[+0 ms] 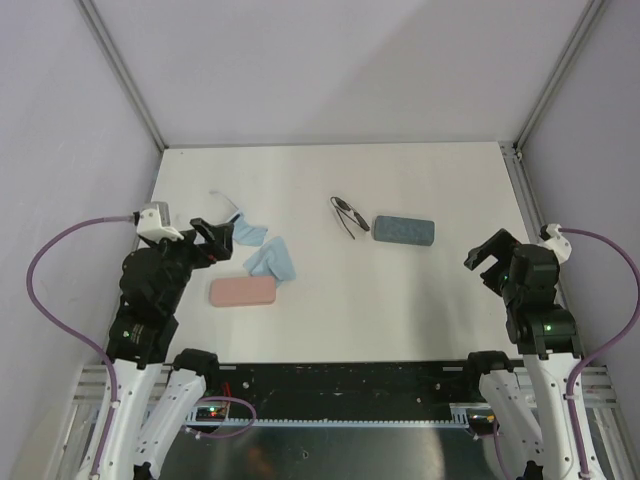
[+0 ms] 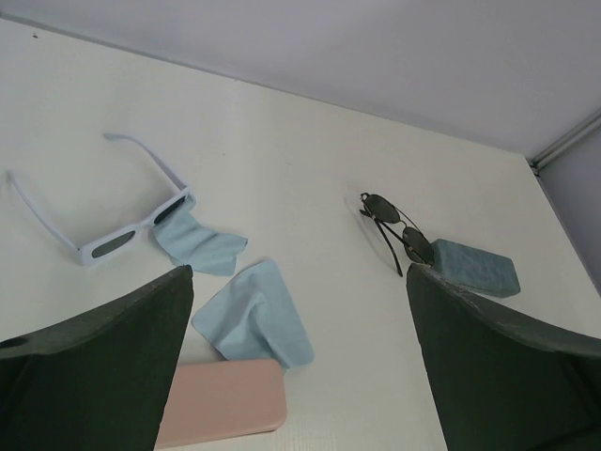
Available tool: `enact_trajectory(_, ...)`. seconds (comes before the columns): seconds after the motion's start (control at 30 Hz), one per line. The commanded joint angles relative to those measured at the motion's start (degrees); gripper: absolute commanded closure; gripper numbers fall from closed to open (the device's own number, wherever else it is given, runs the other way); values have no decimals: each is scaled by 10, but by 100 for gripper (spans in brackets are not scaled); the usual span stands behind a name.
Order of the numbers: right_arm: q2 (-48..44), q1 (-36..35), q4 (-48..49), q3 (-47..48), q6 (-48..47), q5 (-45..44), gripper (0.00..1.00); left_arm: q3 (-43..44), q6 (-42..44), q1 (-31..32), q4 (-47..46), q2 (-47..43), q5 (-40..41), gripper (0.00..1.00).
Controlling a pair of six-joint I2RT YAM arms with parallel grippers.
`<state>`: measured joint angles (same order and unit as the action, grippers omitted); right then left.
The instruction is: Organize the sunglasses
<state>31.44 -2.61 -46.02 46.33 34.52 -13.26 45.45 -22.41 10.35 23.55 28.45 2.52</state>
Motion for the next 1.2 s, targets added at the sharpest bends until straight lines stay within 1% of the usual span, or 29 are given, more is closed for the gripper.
enact_trajectory(0.0, 0, 1, 3, 20, 5, -25, 1, 13, 14, -2, -2, 6, -16, 0)
enact_trajectory(0.17, 13, 1, 1, 21, 6, -36, 1, 9, 14, -2, -2, 15, -18, 0)
enact_trajectory(0.27, 40, 1, -6, 26, 10, -35, 1, 14, 21, -2, -2, 23, -47, 0)
enact_trajectory(0.37, 71, 2, -11, 30, 29, -28, 1, 23, 35, -2, -1, 35, -72, 0)
enact_trajectory(0.47, 106, 2, 0, 32, 68, -19, 1, 25, 57, -2, 3, 52, -80, 0)
enact_trajectory(0.63, 196, 1, 30, 40, 168, 2, 1, 9, 78, -2, 3, 66, -98, 0)
enact_trajectory(0.77, 272, -10, 81, 41, 240, 25, 1, -2, 100, -1, 3, 64, -125, 0)
enact_trajectory(0.87, 329, -35, 130, 45, 288, 31, 1, -14, 97, 2, 2, 51, -138, 0)
enact_trajectory(0.97, 388, -58, 161, 64, 325, 31, 1, -29, 91, 3, -2, 42, -134, 0)
enact_trajectory(1.17, 509, -72, 203, 113, 381, 46, 1, -70, 66, 3, -4, 21, -138, 0)
